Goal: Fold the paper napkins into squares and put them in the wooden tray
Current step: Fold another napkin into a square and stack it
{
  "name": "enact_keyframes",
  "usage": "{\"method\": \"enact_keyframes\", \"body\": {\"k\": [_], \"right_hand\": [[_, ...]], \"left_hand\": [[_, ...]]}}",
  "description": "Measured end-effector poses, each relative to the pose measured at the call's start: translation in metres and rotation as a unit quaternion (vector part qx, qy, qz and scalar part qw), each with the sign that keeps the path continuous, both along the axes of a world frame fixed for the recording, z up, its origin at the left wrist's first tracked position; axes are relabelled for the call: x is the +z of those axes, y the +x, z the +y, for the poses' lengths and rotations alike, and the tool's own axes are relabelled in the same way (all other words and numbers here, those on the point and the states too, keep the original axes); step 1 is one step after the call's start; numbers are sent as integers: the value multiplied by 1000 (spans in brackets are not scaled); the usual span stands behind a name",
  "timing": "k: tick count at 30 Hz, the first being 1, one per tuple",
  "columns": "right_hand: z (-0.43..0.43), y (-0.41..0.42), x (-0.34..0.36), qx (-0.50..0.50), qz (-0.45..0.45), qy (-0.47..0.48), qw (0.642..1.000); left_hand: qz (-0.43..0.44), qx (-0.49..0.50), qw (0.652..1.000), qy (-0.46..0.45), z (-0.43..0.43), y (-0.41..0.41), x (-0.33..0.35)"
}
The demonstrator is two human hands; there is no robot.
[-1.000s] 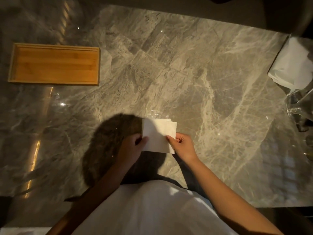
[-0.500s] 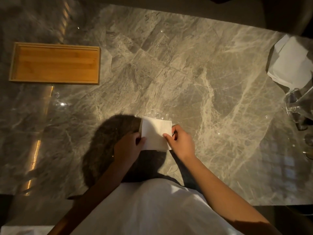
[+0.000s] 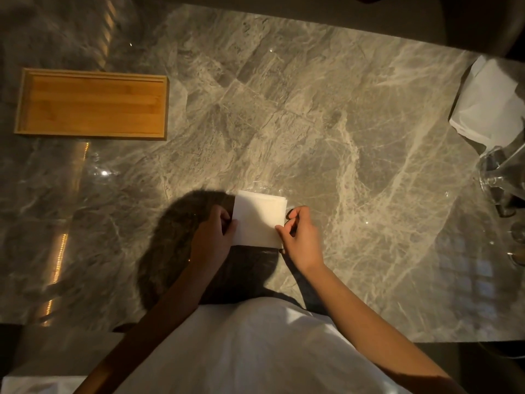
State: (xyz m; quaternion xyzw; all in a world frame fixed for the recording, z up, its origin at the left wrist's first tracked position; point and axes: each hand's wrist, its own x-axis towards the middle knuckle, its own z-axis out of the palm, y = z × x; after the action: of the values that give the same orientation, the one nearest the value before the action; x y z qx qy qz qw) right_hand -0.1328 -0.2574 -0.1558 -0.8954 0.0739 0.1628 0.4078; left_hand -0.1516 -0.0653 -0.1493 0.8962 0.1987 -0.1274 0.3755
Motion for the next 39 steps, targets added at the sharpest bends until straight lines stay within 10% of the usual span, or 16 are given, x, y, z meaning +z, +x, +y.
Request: {"method": "enact_keyframes", "body": {"k": [19, 28, 39], "right_hand": [[0, 0, 1, -66, 8, 36, 997], [8, 5, 11, -101, -43, 48, 993], [11, 8, 17, 170, -53, -26, 984]], "left_hand": [[-19, -64, 992, -106, 9, -6, 7], [-6, -37, 999, 38, 0, 17, 5], [11, -69, 996, 58, 3, 22, 2]]}}
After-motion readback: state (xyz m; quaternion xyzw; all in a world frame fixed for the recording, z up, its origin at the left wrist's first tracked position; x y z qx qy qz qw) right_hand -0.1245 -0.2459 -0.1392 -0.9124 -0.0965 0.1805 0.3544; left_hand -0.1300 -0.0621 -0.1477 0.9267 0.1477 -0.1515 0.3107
